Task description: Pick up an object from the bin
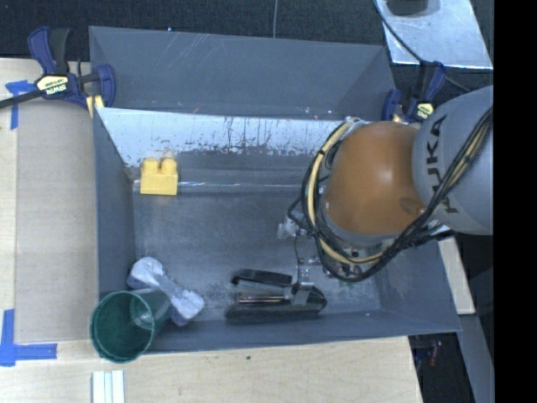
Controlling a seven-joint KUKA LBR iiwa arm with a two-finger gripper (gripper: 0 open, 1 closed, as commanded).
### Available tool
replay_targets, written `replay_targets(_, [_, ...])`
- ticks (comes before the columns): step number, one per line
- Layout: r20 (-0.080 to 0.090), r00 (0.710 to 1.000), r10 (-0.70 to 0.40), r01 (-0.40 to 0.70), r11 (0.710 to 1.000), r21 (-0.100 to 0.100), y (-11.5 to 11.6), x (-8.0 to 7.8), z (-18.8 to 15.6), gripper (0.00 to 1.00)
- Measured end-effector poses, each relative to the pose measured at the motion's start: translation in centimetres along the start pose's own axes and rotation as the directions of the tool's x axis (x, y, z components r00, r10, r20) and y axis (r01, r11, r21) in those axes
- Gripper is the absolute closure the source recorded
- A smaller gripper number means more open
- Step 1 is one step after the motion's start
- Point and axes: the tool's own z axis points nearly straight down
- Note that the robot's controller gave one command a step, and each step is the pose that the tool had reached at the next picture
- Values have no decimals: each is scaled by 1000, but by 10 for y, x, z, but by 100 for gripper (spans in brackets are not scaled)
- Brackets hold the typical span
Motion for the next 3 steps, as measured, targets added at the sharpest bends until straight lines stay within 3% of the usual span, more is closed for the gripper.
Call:
replay_targets(1, [-13,997,-80,80,997,2,23,-2,28,0])
replay_targets(2, [9,999,-53,53,999,0,33,-26,87,0])
replay_targets(3, [15,1000,26,-26,1000,-3,34,-12,84,100])
